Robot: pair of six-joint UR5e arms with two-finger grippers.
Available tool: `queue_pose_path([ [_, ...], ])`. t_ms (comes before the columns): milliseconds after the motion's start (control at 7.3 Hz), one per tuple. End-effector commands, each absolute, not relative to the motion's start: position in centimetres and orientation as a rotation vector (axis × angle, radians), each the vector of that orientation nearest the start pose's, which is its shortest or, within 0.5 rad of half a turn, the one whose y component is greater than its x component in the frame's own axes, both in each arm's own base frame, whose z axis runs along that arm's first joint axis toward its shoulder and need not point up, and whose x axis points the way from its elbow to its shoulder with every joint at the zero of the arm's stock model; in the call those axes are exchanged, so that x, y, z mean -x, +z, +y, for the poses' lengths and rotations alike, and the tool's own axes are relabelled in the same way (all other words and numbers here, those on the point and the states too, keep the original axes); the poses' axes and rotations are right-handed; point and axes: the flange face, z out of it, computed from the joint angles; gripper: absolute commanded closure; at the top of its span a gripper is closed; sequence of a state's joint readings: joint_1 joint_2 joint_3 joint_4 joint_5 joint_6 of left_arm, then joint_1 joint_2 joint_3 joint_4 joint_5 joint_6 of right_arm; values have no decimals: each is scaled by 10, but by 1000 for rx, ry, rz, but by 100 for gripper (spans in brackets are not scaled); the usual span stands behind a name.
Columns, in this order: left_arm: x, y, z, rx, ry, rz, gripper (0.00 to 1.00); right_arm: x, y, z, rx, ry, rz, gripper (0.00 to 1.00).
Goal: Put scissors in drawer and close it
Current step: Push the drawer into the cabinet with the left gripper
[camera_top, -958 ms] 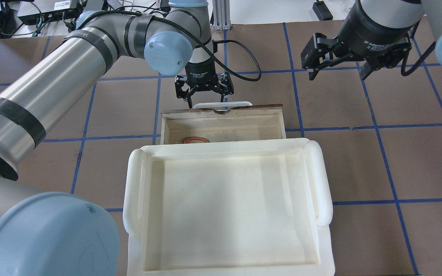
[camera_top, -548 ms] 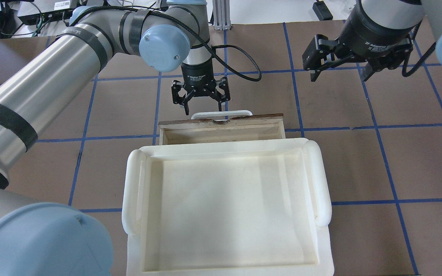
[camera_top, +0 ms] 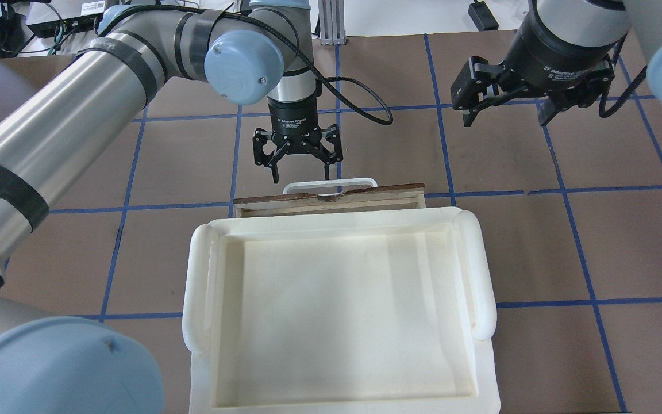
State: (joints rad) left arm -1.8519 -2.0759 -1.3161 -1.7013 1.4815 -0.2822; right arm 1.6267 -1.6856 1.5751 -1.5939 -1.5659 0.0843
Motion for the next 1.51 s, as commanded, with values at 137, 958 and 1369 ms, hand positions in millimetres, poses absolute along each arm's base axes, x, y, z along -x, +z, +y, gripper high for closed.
queue_pose_path([
  [137, 310, 315, -555, 29, 728, 3005, 0, -159, 545, -444, -33, -227, 3120, 0],
  [958, 298, 337, -585, 64, 489, 3112, 0, -149, 538, -449, -42, -200, 3234, 0],
  [1369, 312, 308, -588, 28, 467, 3108, 0, -158, 538, -448, -51, -192, 3154, 0],
])
